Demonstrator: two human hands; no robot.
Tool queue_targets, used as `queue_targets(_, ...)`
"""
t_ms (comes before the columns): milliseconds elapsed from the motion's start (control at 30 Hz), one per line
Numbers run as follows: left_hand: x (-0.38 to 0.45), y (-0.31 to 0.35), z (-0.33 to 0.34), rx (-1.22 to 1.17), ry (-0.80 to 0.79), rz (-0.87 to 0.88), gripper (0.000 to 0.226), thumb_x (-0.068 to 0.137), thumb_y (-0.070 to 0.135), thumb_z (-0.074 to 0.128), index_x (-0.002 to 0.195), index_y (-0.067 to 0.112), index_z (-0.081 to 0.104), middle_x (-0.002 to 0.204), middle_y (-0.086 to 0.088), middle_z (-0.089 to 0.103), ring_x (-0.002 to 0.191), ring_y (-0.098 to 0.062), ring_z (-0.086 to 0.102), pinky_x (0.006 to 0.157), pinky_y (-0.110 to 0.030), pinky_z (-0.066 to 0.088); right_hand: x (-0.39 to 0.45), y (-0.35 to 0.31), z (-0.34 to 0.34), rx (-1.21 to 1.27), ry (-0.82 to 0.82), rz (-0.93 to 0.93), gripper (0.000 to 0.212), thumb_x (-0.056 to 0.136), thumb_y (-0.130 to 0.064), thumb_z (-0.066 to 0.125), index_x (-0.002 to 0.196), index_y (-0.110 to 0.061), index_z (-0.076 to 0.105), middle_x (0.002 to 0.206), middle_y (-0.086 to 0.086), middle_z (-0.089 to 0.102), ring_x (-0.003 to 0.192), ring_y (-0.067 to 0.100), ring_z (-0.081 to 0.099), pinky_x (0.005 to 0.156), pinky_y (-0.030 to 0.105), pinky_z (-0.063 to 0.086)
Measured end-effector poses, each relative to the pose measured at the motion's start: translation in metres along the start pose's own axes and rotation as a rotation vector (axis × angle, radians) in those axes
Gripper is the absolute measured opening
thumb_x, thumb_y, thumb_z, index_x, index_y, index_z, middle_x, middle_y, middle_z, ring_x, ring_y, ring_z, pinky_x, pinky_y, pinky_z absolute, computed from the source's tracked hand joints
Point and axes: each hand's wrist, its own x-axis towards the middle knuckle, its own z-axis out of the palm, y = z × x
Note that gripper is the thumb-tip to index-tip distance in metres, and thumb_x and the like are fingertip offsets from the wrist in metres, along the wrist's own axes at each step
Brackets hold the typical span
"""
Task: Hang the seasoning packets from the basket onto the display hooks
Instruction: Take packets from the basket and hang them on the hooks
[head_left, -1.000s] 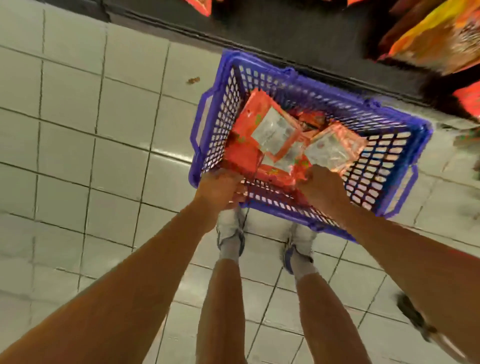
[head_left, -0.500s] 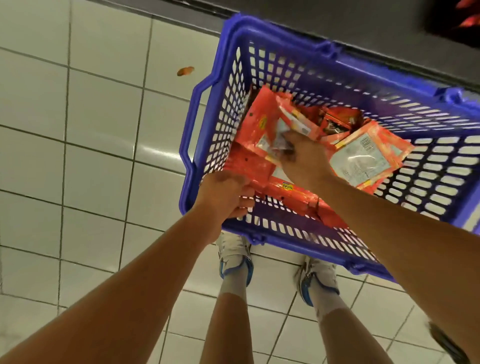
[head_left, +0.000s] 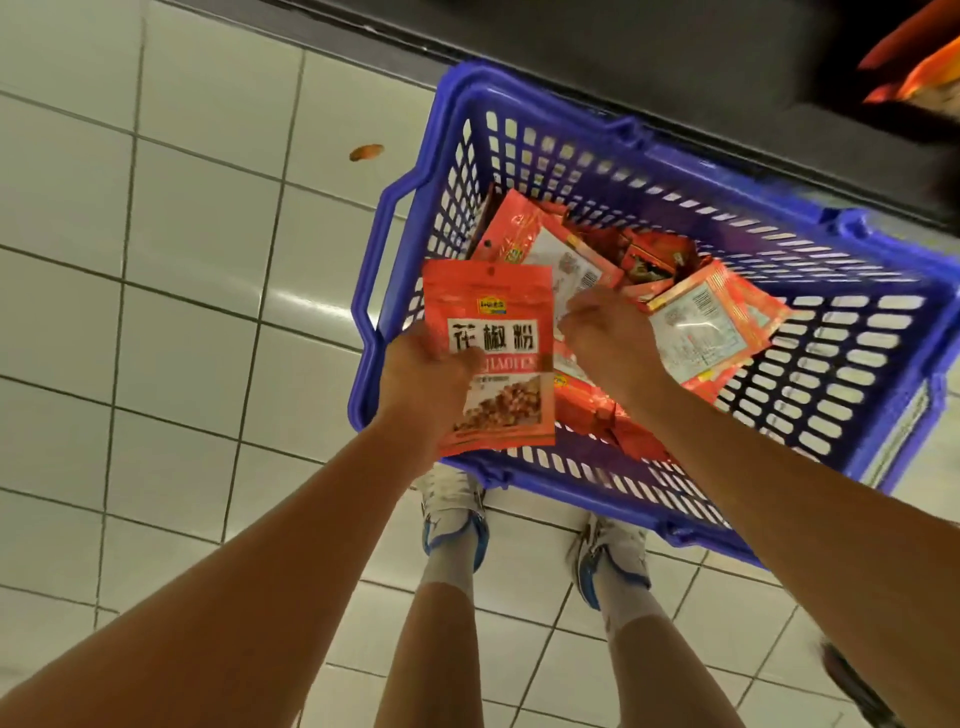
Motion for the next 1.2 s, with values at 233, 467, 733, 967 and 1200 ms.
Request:
queue_targets(233,0.014,-0.016,-0.002,0.333,0.131,0.256,0.024,0.094,0.017,0.064,0.116,0.026,0.064,0.097,0.014,0.068,0.073,-0.001,0.06,0.056,-0.015,0.044,0.049,0.022,0.05,-0.864,-0.035,-0.24,0.108,0.087,-0.054,0.068,0.16,-0.017,-0.002,0.169,0.012,-0.001,0.156,0.036,0.003,0.12,0.058,0.02)
queue_targets(467,0.001,-0.009,0.001,0.185,0.069,0.142,0.021,0.093,0.014,0.063,0.09,0.035,0.062,0.081,0.014,0.07,0.072,-0.002,0.066,0.052,-0.016,0.046,0.03,0.028,0.004,-0.44,0.262,-0.246,0.034,0.093,-0.017,0.059,0.127,-0.012,0.058,0.083,0.001,0.062,0.068,0.019,0.063,0.065,0.023,0.05)
queue_targets(733,-0.057,0.031,0.0,-0.077,-0.036,0.068,0.017,0.089,0.017,0.072,0.094,0.033,0.07,0.088,0.012,0.079,0.083,-0.018,0.077,0.081,-0.049,0.062,-0.044,-0.013,-0.096,0.846,-0.162,0.302,0.044,0.071,-0.014,0.08,0.114,-0.011,0.07,0.104,0.015,0.077,0.09,0.037,0.076,0.067,0.052,0.061)
queue_targets(967,-0.154,0.099,-0.019,-0.282,-0.093,0.15,0.011,0.09,0.028,0.075,0.101,0.026,0.075,0.091,-0.001,0.08,0.082,-0.024,0.078,0.082,-0.051,0.062,-0.149,-0.075,-0.155,0.828,-0.082,0.031,0.013,0.094,-0.024,0.066,0.1,-0.015,0.073,0.091,0.008,0.079,0.08,0.027,0.077,0.061,0.04,0.061)
queue_targets(1200,-0.301,0.182,-0.068,-0.349,-0.246,0.35,0.014,0.091,0.022,0.071,0.099,0.011,0.076,0.095,-0.014,0.079,0.086,-0.032,0.077,0.07,-0.039,0.062,-0.3,-0.182,-0.244,0.596,0.108,-0.354,0.026,0.1,-0.029,0.062,0.085,-0.037,0.08,0.087,-0.003,0.08,0.083,0.017,0.077,0.067,0.034,0.061)
